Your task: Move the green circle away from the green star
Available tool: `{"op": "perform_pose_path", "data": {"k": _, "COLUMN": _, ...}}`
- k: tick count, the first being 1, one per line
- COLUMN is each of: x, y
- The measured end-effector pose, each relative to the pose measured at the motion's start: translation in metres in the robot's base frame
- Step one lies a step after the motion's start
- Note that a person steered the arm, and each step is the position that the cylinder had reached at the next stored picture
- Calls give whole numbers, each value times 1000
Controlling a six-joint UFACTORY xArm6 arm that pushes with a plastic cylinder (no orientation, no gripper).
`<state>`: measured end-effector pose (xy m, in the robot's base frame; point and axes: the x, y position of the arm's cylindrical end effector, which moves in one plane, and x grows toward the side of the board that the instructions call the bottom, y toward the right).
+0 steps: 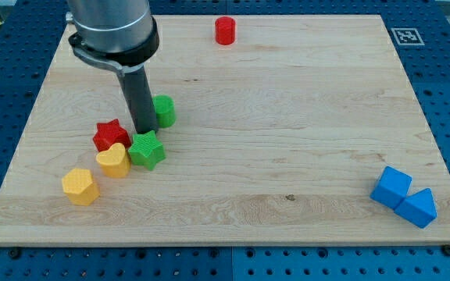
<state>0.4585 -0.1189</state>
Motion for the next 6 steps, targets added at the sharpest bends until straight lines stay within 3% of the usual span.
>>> {"op": "perform_pose_path", "data": {"k": 6, "x": -82, "y": 107}}
